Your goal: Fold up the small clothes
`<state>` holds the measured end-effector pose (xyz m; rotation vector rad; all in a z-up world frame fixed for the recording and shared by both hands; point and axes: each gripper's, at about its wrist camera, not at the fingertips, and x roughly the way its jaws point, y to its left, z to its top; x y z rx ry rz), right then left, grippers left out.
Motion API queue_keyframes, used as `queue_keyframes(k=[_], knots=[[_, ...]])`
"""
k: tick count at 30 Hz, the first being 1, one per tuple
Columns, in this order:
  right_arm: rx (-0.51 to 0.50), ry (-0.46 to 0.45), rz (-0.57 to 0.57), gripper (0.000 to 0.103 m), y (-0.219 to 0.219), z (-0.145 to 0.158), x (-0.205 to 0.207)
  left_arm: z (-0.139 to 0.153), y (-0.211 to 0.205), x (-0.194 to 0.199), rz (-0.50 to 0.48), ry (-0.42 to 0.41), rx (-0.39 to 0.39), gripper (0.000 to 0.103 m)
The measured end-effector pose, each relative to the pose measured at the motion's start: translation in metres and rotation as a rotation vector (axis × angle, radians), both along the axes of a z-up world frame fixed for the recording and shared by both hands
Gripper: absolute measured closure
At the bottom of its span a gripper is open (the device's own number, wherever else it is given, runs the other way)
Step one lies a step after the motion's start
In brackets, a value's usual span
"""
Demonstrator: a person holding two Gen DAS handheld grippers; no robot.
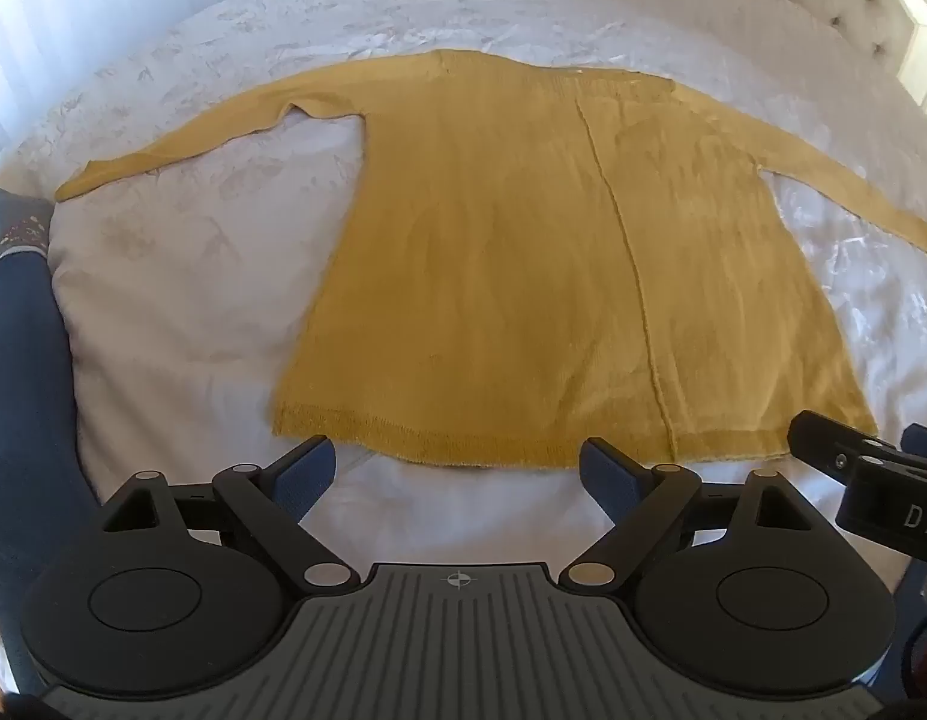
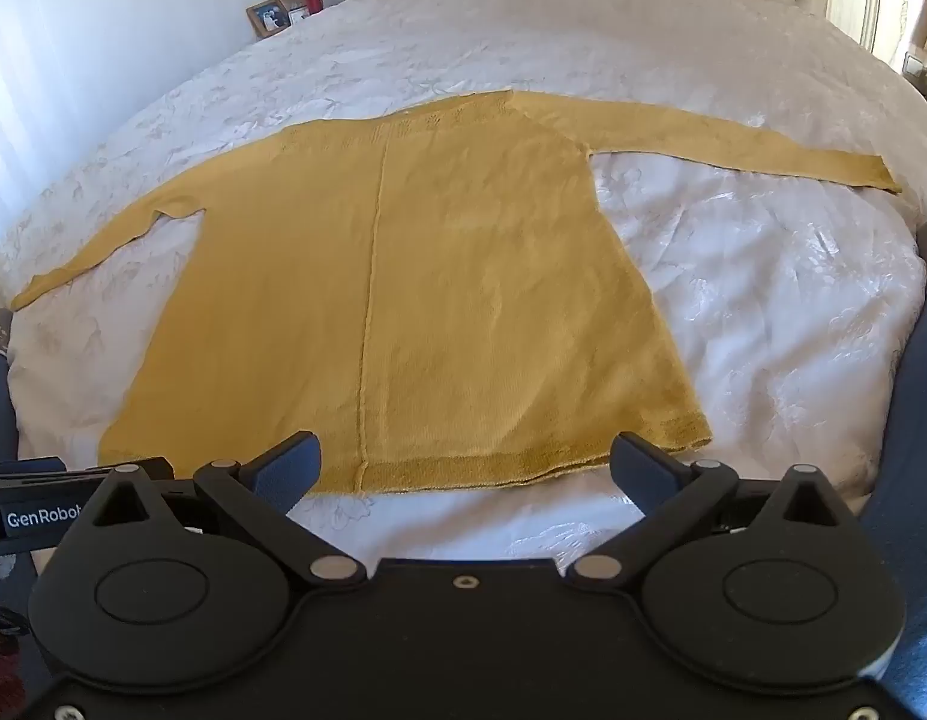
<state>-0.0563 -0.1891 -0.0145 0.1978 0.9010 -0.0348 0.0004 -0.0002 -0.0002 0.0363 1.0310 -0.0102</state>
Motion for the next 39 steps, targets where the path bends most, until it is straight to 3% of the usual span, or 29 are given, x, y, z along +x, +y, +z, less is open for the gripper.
queue_keyframes(k=[39], knots=[[0.015,0.037,0.013,0.001,0.0077,-0.0084,0.0036,-0.0072,0.0016,0.0015,-0.003,0.031,0.007,0.014]])
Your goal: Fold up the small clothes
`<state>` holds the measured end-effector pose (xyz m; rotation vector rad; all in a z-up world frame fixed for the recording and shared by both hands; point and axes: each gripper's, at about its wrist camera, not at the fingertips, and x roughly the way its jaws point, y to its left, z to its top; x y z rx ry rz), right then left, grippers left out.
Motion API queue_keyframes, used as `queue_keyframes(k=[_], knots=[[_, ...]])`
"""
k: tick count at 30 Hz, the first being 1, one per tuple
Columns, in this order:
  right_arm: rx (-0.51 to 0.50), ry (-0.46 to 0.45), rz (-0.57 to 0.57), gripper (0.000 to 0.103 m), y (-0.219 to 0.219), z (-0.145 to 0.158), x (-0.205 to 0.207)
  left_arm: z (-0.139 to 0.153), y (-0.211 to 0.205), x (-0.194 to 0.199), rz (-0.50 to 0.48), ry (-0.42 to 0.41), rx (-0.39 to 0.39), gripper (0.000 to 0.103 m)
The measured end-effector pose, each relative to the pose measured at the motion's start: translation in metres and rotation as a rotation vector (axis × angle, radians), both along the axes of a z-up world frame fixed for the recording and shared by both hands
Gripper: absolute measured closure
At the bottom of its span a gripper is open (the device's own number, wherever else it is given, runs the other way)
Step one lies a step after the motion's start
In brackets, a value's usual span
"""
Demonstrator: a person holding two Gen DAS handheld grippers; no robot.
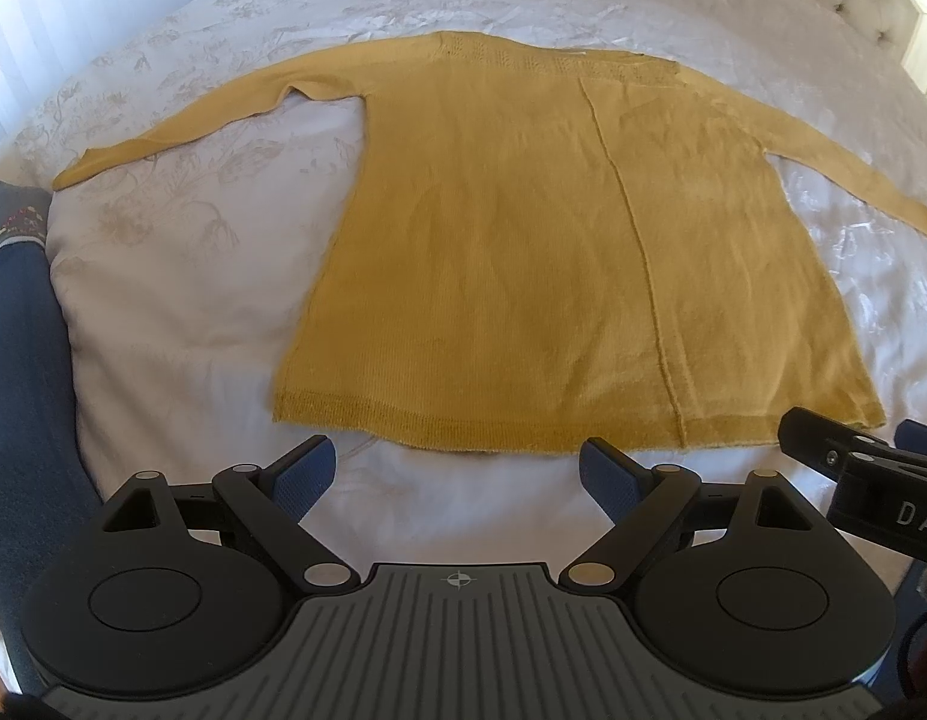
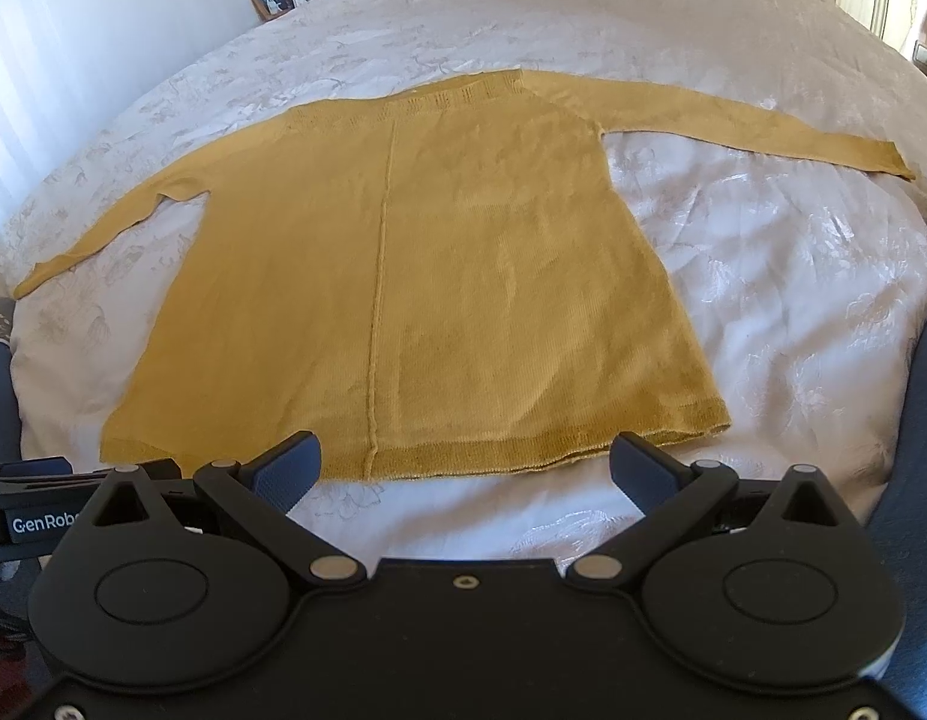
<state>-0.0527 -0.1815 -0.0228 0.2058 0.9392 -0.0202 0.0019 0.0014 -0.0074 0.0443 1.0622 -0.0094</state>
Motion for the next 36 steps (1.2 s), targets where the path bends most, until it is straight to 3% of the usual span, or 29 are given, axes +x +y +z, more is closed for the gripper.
queue_keyframes(k=[16,36], knots=[[-0.059,0.041,0.001,0.001,0.003,-0.004,0.009,-0.008,-0.002,0.001,-0.01,0.022,0.025,0.014],[-0.06,0.055,0.013,0.001,0.005,-0.005,0.014,-0.017,-0.004,0.01,-0.018,0.072,0.027,0.014]])
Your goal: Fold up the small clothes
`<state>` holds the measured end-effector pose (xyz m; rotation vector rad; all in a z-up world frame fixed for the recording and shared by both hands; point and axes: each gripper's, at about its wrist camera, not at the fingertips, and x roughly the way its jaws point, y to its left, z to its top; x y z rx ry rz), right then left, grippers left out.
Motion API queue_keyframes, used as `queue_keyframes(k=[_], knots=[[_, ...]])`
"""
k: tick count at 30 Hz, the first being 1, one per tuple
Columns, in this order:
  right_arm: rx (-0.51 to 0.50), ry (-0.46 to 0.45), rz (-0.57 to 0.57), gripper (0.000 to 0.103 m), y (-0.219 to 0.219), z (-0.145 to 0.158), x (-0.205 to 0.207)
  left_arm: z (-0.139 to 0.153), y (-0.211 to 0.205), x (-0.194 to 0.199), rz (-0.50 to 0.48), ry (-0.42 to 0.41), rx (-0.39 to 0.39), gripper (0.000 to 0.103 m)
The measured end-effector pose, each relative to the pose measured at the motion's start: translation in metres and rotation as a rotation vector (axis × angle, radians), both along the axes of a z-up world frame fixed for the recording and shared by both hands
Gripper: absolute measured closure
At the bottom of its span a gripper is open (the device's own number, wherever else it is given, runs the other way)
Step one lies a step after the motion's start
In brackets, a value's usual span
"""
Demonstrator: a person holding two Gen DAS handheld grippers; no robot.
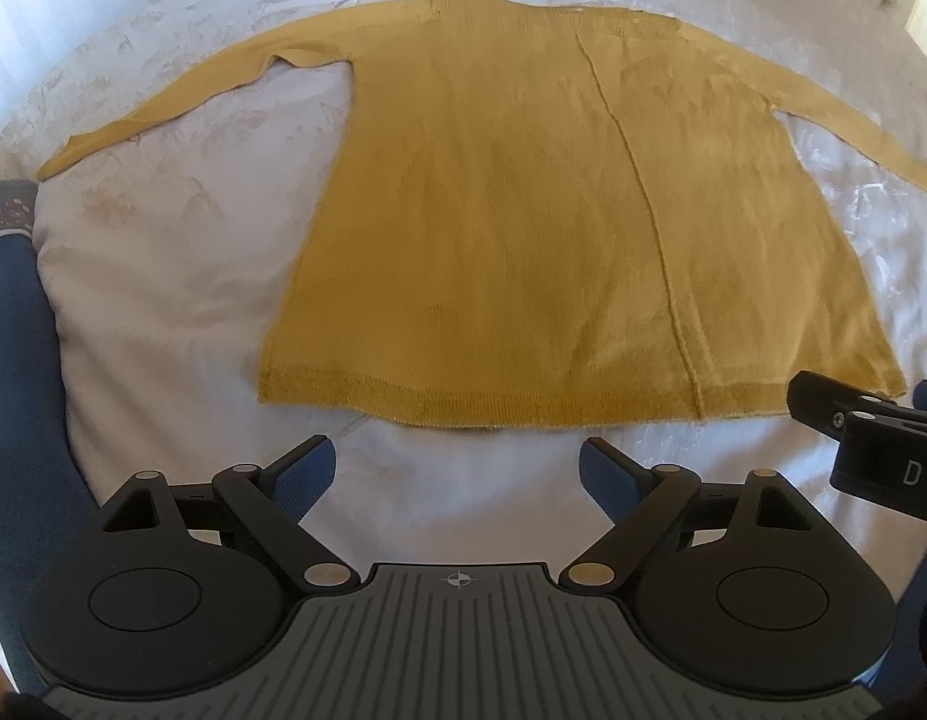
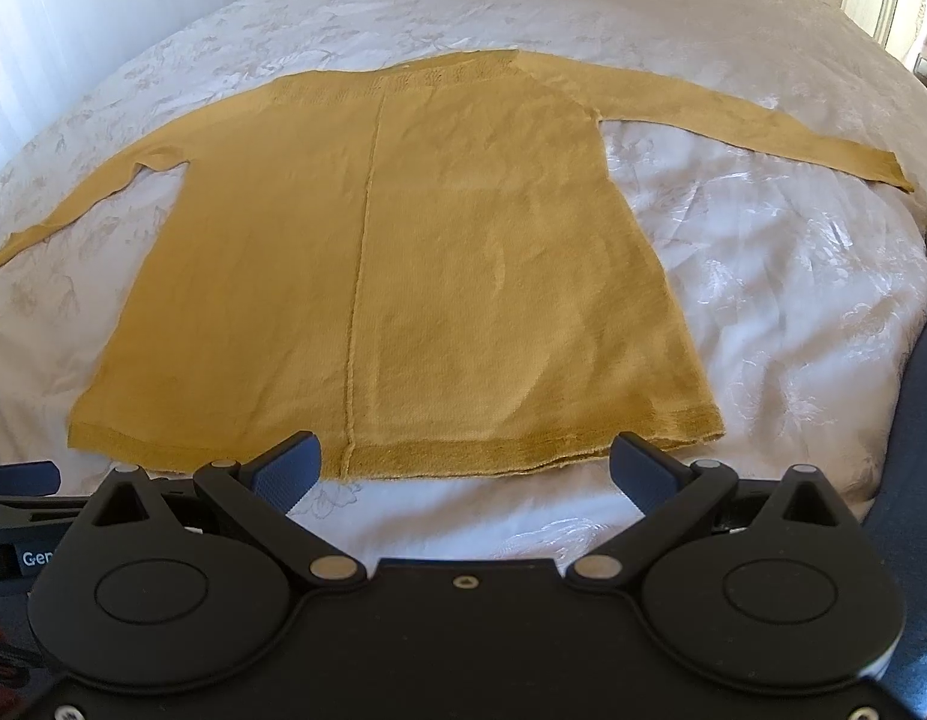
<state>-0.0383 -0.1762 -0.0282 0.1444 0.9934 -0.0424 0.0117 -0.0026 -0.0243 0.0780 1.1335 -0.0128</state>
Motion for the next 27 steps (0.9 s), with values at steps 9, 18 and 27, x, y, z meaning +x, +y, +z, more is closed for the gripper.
queue_keyframes(k=[9,18,27], knots=[[0.002,0.004,0.011,0.001,0.004,-0.003,0.007,-0.004,0.003,0.004,0.004,0.011,0.0,0.014],[0.005,0.024,0.014,0.001,0.005,-0.011,0.015,-0.014,0.003,0.017,0.001,0.054,0.019,0.014],[0.004,0.066,0.013,0.001,0.002,-0.024,0.029,-0.03,0.004,0.036,0.008,0.122,0.016,0.014]])
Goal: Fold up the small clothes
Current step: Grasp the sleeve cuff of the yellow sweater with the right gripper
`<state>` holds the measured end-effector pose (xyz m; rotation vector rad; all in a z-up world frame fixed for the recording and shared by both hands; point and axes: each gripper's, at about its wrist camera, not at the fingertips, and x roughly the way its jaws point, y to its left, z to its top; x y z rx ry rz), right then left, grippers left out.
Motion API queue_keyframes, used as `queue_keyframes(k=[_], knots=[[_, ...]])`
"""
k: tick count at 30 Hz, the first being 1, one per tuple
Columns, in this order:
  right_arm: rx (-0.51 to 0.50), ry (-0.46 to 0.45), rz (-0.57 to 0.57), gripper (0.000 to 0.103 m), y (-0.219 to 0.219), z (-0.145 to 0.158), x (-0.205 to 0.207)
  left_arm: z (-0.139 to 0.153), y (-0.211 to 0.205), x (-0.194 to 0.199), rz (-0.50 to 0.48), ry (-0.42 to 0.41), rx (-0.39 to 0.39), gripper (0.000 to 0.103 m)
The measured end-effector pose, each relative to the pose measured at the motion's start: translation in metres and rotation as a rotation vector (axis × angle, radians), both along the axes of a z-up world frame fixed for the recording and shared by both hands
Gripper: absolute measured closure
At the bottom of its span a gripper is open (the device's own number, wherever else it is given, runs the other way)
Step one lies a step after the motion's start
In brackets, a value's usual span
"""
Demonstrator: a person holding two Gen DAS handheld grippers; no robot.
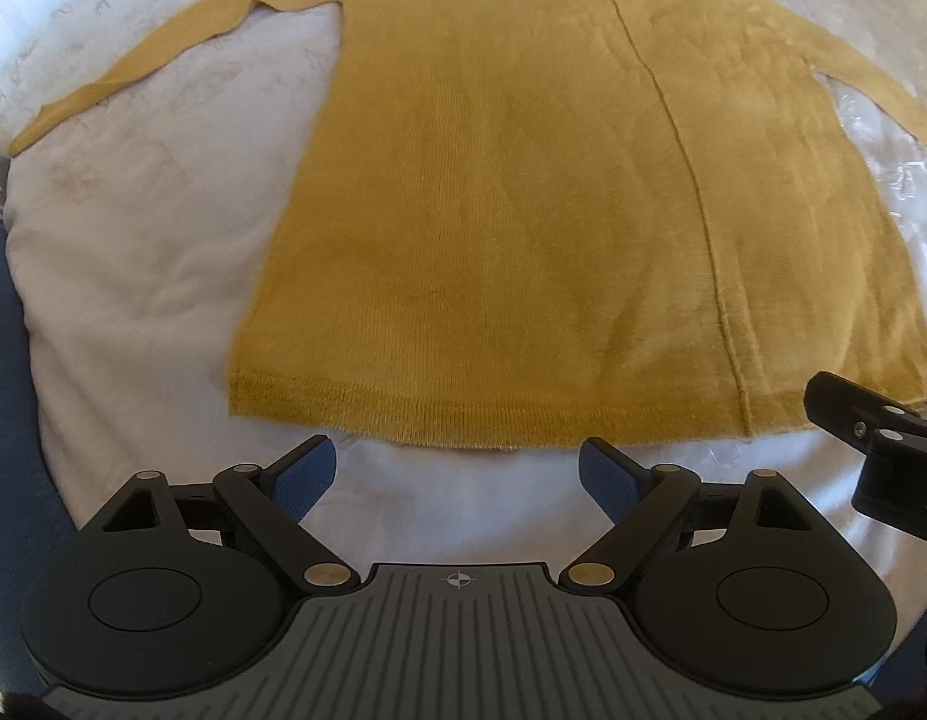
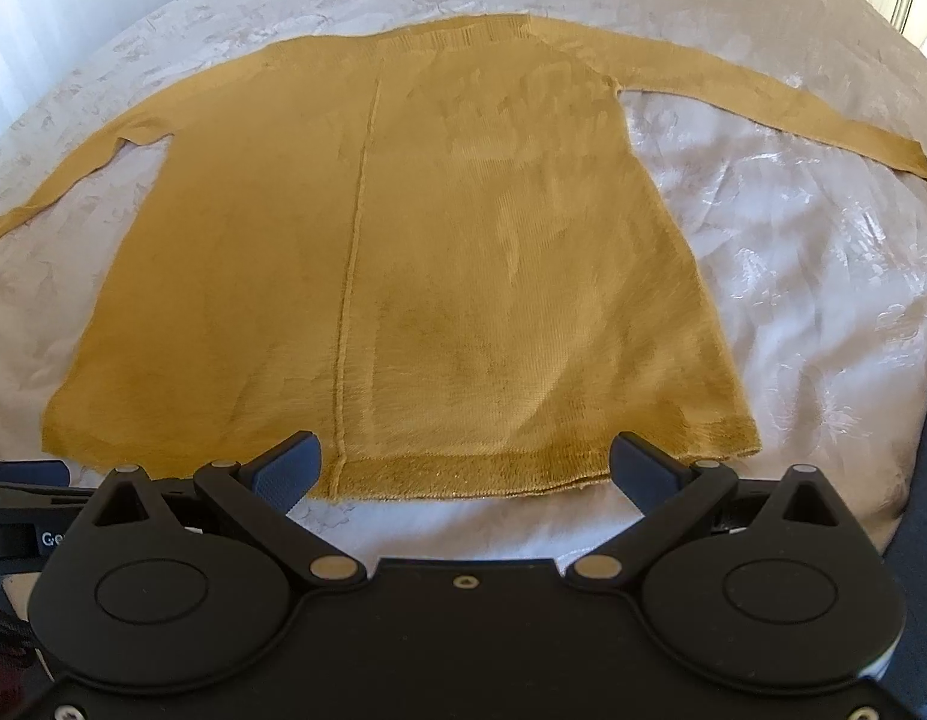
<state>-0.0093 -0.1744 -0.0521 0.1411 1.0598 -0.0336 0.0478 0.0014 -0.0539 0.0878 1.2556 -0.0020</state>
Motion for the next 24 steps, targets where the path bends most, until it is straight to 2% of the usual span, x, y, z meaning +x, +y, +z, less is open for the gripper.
queue_keyframes(k=[7,12,16,19,24], knots=[[-0.006,0.015,0.003,0.001,-0.001,-0.006,0.019,-0.006,0.002,0.021,0.007,0.029,-0.003,0.014],[0.009,-0.001,-0.001,0.001,-0.009,-0.009,0.038,-0.007,0.003,0.043,0.012,0.016,-0.008,0.015],[0.022,-0.046,-0.006,0.003,-0.025,-0.007,0.057,-0.002,0.002,0.063,0.013,-0.037,-0.023,0.017],[0.015,-0.1,-0.017,0.011,-0.047,-0.007,0.074,0.0,0.003,0.082,0.024,-0.102,-0.024,0.023],[-0.006,-0.171,-0.093,0.013,-0.111,-0.011,0.112,0.0,0.007,0.12,0.033,-0.184,-0.091,0.024]])
